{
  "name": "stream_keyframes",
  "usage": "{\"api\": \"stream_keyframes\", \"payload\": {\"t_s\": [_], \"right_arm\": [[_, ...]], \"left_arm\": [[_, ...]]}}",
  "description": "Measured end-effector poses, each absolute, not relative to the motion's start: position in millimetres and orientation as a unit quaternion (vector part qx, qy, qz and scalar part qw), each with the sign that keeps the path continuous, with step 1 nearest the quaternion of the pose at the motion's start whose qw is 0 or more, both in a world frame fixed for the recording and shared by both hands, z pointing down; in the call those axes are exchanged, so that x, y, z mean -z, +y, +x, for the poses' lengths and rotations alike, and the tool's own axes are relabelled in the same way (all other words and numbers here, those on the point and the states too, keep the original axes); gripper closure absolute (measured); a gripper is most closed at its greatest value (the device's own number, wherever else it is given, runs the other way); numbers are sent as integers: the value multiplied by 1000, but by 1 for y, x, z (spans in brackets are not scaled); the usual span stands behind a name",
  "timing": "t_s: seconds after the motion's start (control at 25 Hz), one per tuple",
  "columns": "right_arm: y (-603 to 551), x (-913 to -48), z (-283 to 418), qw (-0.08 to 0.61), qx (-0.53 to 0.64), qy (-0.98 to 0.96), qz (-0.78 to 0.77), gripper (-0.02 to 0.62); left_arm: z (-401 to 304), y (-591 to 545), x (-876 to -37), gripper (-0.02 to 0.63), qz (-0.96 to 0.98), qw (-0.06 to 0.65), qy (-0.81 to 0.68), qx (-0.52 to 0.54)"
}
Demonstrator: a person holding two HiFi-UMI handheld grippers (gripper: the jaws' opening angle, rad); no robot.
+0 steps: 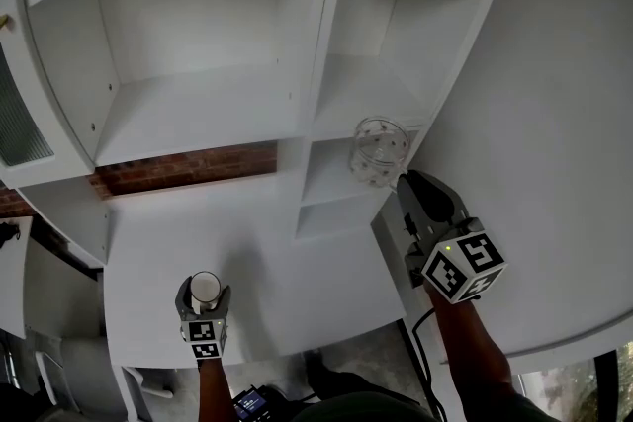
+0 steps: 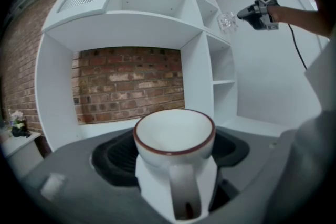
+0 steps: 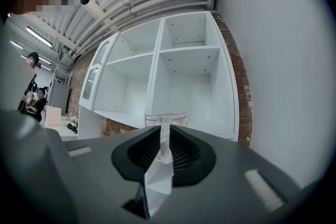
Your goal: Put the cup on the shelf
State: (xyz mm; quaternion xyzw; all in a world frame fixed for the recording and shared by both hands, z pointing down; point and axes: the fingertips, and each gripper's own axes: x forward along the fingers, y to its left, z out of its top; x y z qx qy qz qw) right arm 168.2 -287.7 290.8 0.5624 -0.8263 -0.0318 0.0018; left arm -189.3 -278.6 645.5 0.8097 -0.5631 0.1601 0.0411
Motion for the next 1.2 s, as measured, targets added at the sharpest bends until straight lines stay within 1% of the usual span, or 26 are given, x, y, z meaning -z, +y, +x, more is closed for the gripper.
{"api": "stream_keyframes", "payload": {"t_s": [0.32,0.56,0.88,1.2], "right_arm": [[-298,-266,173,-12,46,-824,564,538],[-308,-256,176,-18,48,-822,568,538],[-324,-248,178,-28,43,-821,569,538],[-342,-244,181,-37,41,-819,571,538]], "left_arm": [[-193,-283,-611,215,809,29,-567,-153],[-199,-280,-594,215,807,37,-567,-162],[-203,-279,-551,215,808,9,-571,-144],[-202,-277,-515,215,811,-2,-569,-134]]}}
